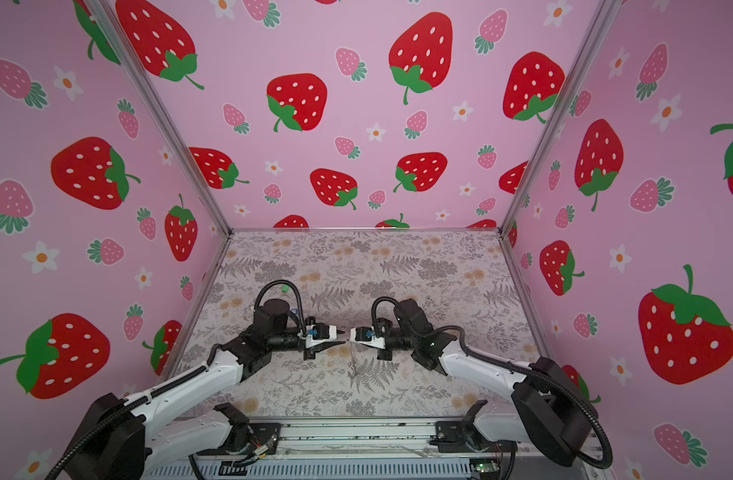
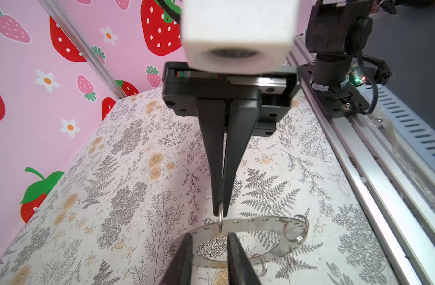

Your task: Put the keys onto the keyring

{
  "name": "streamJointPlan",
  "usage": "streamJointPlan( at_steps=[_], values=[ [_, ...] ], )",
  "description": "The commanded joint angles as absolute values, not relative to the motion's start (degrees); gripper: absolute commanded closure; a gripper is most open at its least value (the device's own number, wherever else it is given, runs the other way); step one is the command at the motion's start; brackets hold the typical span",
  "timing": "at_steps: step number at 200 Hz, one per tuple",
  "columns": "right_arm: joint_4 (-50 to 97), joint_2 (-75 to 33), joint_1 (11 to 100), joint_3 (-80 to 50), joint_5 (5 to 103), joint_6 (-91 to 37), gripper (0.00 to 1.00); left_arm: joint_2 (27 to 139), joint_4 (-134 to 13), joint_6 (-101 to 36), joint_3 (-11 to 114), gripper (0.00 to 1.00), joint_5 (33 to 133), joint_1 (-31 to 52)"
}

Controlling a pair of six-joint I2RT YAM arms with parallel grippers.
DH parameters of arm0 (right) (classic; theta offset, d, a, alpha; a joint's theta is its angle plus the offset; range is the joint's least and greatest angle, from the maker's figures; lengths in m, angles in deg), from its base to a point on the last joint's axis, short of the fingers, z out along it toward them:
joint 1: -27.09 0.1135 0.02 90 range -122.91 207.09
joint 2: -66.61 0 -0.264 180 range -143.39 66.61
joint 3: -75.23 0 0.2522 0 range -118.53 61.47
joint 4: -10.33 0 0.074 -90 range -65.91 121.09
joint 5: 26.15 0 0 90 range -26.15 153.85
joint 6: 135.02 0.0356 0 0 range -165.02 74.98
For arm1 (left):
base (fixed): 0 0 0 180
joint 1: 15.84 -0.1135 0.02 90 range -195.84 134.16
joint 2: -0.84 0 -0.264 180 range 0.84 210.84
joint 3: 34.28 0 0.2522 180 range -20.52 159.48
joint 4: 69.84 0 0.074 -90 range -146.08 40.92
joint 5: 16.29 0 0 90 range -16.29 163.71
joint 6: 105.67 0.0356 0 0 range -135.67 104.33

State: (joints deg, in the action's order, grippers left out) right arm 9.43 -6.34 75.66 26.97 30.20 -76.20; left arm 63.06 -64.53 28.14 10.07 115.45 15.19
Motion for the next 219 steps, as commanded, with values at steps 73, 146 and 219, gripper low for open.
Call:
streamJointPlan(
  at_steps=[73,146,219],
  values=[
    [35.9,-7.42,75.8,12.82,35.63,-74.23,0.99,59.46,-61.4,36.06,11.92,0.72,99.92,21.48],
    [42.12,-9.83,76.51,8.73,39.12,-70.69,0.99,58.55,-65.43,33.55,9.67,0.71,92.57,24.74],
    [46.23,-12.02,77.22,5.66,41.09,-69.62,0.98,62.18,-70.22,31.22,9.65,0.71,87.66,28.81]
  ],
)
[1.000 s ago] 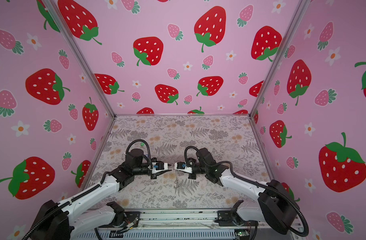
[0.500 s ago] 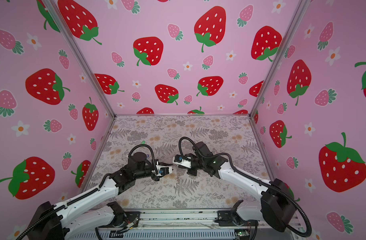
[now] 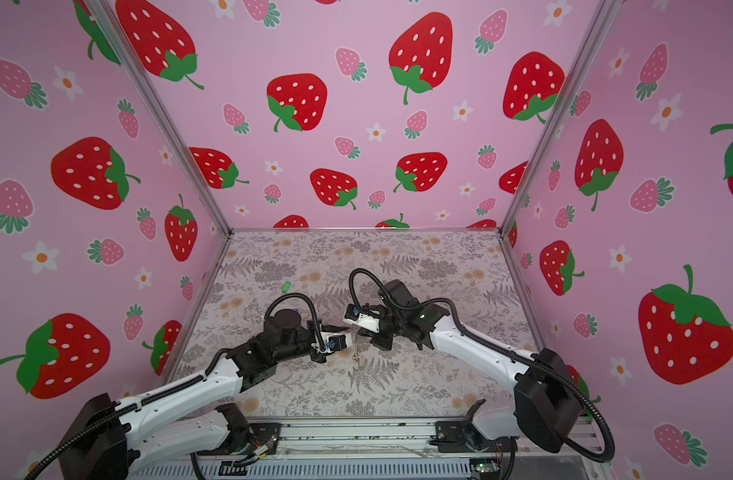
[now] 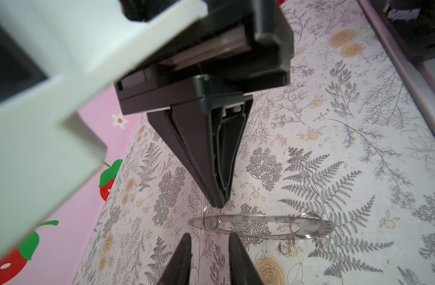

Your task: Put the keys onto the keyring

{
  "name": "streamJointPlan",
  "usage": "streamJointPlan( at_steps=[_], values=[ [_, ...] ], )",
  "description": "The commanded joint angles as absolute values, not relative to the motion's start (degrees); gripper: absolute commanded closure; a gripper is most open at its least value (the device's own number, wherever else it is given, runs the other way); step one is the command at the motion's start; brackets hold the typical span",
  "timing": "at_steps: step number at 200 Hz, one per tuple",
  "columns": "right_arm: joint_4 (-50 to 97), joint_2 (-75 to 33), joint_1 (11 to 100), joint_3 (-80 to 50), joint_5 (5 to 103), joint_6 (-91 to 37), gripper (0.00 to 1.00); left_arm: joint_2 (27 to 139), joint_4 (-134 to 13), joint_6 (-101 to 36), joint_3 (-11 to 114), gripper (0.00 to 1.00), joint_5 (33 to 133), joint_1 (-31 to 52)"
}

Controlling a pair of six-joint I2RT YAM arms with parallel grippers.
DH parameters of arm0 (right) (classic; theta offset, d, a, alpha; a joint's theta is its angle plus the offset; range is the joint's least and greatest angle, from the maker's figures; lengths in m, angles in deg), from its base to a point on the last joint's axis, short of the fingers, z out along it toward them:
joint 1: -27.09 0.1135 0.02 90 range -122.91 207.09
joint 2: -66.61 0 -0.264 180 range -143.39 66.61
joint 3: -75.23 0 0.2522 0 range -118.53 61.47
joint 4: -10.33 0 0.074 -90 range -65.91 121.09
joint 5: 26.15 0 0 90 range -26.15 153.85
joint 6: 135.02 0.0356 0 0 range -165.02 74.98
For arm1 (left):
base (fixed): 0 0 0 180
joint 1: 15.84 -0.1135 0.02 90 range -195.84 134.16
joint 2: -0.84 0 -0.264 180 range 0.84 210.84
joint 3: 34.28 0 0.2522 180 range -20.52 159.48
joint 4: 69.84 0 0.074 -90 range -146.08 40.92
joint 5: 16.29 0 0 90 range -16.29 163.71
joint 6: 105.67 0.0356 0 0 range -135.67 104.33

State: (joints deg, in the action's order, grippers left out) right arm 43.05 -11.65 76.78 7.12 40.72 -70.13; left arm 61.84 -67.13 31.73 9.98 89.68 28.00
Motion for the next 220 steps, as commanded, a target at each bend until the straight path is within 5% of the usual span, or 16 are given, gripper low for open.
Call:
streamJointPlan(
  at_steps=[1,220],
  values=[
    [46.23,-11.99,77.2,5.66,41.04,-69.63,0.98,62.18,-70.27,31.24,9.64,0.71,87.59,28.81],
    [49.84,-13.46,78.29,2.61,42.54,-68.39,0.98,66.47,-71.19,29.73,12.96,0.8,83.25,31.65]
  ],
)
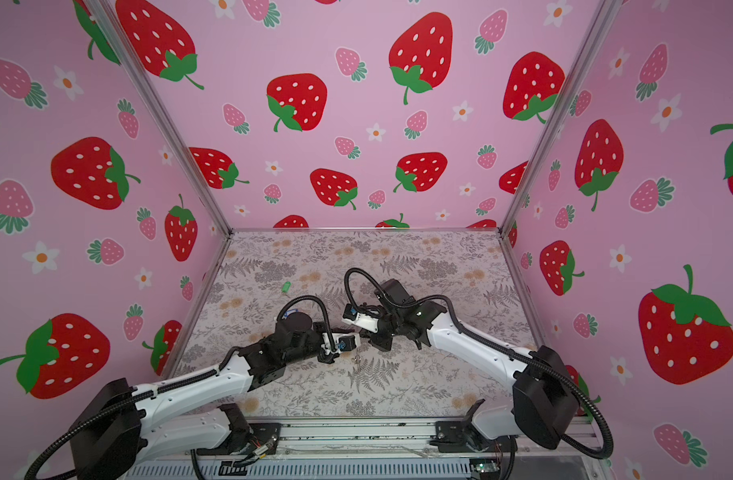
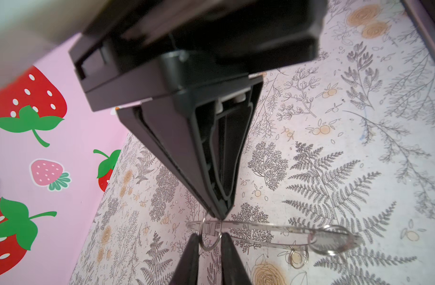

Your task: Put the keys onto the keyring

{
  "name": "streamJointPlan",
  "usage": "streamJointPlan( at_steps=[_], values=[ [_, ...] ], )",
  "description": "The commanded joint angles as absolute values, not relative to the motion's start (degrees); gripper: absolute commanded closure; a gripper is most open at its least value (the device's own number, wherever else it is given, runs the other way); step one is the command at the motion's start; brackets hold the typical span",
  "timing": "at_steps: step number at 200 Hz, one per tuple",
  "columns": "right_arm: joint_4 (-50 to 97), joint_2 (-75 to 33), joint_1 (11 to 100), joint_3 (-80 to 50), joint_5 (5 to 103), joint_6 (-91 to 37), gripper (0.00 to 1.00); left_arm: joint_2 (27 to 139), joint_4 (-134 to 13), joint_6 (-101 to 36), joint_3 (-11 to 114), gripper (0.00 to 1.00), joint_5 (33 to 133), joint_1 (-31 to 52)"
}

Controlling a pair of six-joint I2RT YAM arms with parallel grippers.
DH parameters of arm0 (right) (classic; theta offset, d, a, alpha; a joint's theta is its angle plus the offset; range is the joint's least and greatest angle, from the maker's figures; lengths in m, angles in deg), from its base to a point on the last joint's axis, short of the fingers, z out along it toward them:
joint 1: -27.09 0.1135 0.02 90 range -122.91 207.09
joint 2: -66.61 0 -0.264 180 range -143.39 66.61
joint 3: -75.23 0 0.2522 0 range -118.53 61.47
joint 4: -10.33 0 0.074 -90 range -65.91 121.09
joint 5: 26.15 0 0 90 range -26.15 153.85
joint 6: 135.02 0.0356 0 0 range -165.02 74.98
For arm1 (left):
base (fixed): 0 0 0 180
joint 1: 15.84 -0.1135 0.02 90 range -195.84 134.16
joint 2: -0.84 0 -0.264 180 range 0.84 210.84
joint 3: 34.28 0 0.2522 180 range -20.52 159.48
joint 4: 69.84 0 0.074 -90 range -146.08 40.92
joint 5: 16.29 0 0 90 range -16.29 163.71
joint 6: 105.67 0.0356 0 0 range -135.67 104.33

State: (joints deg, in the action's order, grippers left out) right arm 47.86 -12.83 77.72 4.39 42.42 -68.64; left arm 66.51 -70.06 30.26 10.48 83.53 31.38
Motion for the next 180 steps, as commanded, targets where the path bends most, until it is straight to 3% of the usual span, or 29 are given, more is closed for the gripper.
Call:
streamJointPlan(
  at_steps=[1,114,180],
  values=[
    [49.84,-13.46,78.26,2.64,42.52,-68.35,0.98,66.48,-71.19,29.66,13.01,0.8,83.22,31.64],
    [48.79,-12.47,78.54,2.41,42.75,-67.69,0.98,67.65,-69.2,28.72,14.02,0.84,83.43,31.73],
    [48.35,-12.49,78.59,2.57,43.43,-67.58,0.98,68.35,-68.73,28.28,14.64,0.93,84.01,31.89]
  ],
)
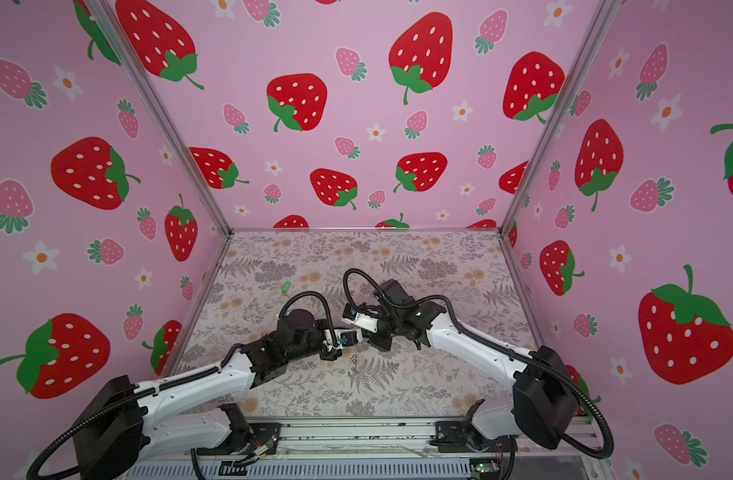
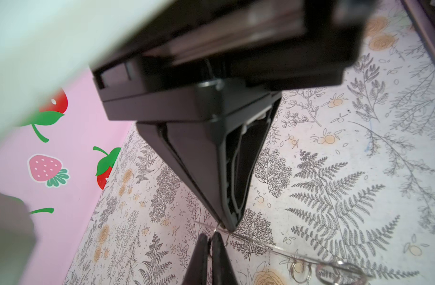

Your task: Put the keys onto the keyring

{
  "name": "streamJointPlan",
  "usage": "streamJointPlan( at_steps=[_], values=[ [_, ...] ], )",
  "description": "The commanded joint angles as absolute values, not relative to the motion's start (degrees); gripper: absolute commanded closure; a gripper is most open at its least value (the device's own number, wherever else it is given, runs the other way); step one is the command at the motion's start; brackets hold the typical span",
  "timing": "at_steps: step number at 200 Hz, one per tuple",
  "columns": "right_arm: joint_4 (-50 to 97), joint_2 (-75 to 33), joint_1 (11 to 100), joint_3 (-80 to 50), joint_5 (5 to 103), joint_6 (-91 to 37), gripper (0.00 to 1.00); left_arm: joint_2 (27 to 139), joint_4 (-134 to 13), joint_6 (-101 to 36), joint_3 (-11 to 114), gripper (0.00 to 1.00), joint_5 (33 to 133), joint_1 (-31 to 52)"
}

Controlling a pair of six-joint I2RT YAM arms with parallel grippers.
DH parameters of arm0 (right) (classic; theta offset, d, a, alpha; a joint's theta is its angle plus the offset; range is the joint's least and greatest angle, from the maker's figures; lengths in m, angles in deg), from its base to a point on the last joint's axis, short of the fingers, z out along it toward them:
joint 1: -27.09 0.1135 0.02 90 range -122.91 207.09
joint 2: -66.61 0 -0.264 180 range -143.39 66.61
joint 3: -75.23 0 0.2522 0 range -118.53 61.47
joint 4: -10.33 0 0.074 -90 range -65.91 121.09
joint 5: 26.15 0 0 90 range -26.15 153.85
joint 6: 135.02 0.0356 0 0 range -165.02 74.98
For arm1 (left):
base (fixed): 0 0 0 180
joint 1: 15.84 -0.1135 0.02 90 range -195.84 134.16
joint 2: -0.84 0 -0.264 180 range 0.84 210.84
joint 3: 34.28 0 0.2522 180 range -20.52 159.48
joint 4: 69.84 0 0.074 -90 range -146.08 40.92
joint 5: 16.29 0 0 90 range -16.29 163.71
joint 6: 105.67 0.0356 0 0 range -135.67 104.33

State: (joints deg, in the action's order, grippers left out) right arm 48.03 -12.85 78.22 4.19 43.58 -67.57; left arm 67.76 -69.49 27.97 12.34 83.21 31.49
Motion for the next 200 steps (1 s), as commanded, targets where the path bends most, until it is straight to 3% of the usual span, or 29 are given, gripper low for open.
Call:
streamJointPlan(
  at_steps=[1,124,165,177,200],
  values=[
    [48.3,-12.54,78.59,2.62,43.45,-67.55,0.98,68.35,-68.69,28.28,14.64,0.93,84.05,31.93],
    [46.59,-11.12,78.63,3.56,43.71,-67.72,0.98,69.38,-66.15,28.01,15.64,0.88,83.91,31.95],
    [46.14,-10.82,78.68,3.8,43.73,-67.69,0.98,69.66,-65.92,27.88,15.69,0.93,83.97,31.92],
    [45.98,-10.67,78.68,4.12,43.77,-67.66,0.98,69.42,-65.97,27.96,15.6,1.0,84.16,31.92],
    [44.84,-10.26,78.68,5.02,44.51,-67.0,0.87,68.8,-65.63,27.77,15.26,1.0,85.16,31.93]
  ],
)
